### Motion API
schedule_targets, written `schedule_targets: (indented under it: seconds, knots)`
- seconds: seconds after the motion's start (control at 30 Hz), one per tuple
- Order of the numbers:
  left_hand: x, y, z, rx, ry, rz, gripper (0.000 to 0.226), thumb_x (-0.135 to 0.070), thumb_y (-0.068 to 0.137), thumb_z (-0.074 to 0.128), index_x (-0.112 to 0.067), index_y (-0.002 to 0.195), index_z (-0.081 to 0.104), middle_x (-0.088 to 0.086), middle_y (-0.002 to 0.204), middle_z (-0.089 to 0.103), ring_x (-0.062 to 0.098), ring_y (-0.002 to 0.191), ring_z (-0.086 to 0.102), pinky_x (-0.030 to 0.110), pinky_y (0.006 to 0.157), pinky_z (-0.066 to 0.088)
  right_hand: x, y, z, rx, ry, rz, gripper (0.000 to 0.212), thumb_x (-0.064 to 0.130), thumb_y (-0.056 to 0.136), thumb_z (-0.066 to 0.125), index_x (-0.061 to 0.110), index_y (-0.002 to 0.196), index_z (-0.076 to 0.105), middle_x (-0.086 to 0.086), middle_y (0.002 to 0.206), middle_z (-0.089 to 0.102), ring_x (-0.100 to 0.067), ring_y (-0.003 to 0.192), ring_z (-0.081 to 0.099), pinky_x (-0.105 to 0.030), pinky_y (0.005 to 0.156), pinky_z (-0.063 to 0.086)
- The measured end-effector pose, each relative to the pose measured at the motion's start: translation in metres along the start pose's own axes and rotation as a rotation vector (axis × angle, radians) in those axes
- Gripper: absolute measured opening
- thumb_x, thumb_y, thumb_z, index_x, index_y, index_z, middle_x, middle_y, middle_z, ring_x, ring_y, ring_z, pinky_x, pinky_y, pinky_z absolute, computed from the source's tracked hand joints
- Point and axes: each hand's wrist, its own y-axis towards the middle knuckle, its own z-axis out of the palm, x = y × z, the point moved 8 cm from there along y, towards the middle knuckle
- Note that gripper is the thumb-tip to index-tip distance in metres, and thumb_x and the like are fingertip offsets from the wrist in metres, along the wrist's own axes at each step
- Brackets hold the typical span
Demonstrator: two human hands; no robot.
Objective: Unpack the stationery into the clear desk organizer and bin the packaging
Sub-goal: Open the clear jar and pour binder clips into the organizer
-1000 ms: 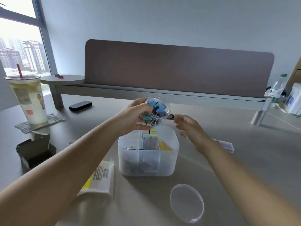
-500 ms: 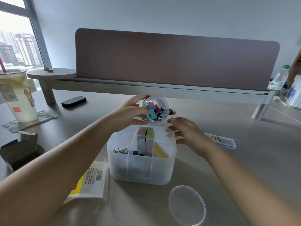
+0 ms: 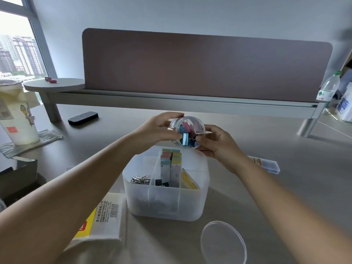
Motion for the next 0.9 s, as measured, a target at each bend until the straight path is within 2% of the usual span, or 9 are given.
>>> schedule_targets:
  seconds: [0.1,0.2,0.3,0.37,0.47,0.7,0.83,0.9]
  knots:
    - [-0.003,-0.002,0.0,-0.02,0.045,0.032,0.049,0.01,0.077,0.057,-0.02,0.114,0.049,0.0,0.107,0.053,0.011,0.092,0.055,0.011,0.066,0.052,0.002,-0.002,-0.003,-0.031,-0.027,-0.04,0.029,0.01,0.083,0.058,0.022,0.108,0.049,0.0,0.101,0.057,-0.013,0.086,0.06,-0.014,0.066,0.054]
    - [-0.003,-0.005,0.0,-0.024,0.067,0.043,0.059,0.012,0.074,0.059,-0.015,0.125,0.046,0.007,0.117,0.05,0.017,0.099,0.055,0.019,0.073,0.054,0.006,-0.006,-0.004,-0.055,-0.055,-0.075,0.034,0.005,0.082,0.06,0.022,0.108,0.049,0.001,0.103,0.054,-0.015,0.095,0.056,-0.012,0.065,0.053]
    - [-0.001,-0.01,0.0,-0.027,0.019,0.024,0.068,0.014,0.073,0.061,-0.016,0.13,0.039,0.007,0.112,0.049,0.022,0.1,0.057,0.025,0.078,0.054,0.01,-0.009,-0.004,-0.067,-0.072,-0.107,0.036,0.002,0.081,0.06,0.023,0.108,0.049,0.0,0.105,0.054,-0.011,0.089,0.056,-0.01,0.061,0.052]
    - [0.0,-0.011,0.0,-0.033,0.009,0.024,0.069,0.014,0.073,0.061,-0.016,0.13,0.035,0.006,0.108,0.05,0.02,0.095,0.058,0.023,0.075,0.054,0.011,-0.01,-0.004,-0.07,-0.082,-0.12,0.036,0.002,0.081,0.06,0.025,0.106,0.049,0.001,0.104,0.053,-0.009,0.088,0.055,-0.009,0.06,0.052]
    - [0.001,-0.012,0.0,-0.053,0.02,0.034,0.07,0.013,0.073,0.061,-0.012,0.131,0.034,0.008,0.108,0.052,0.014,0.088,0.058,0.018,0.07,0.054,0.011,-0.011,-0.004,-0.077,-0.088,-0.129,0.036,0.004,0.08,0.061,0.026,0.106,0.049,0.003,0.102,0.053,-0.011,0.09,0.054,-0.01,0.062,0.052]
    - [-0.005,-0.014,0.001,-0.072,0.078,0.103,0.071,0.012,0.068,0.067,-0.01,0.128,0.039,0.004,0.106,0.054,0.01,0.087,0.058,0.016,0.071,0.054,0.011,-0.014,-0.005,-0.07,-0.029,-0.128,0.034,0.01,0.08,0.063,0.021,0.107,0.046,0.004,0.1,0.053,-0.01,0.089,0.057,-0.012,0.063,0.053]
    - [-0.008,-0.015,0.002,-0.078,0.124,0.127,0.07,0.008,0.068,0.069,-0.013,0.128,0.04,0.0,0.105,0.053,0.015,0.093,0.057,0.022,0.074,0.055,0.011,-0.015,-0.006,-0.094,-0.087,-0.133,0.036,0.01,0.079,0.064,0.021,0.107,0.044,0.002,0.106,0.051,-0.016,0.101,0.053,-0.017,0.067,0.054]
    - [-0.008,-0.016,0.001,-0.082,0.129,0.123,0.071,0.007,0.068,0.069,-0.014,0.129,0.04,0.001,0.109,0.052,0.016,0.097,0.055,0.027,0.076,0.055,0.011,-0.016,-0.005,-0.093,-0.093,-0.13,0.038,0.008,0.078,0.064,0.022,0.108,0.044,0.002,0.108,0.051,-0.013,0.099,0.053,-0.019,0.068,0.053]
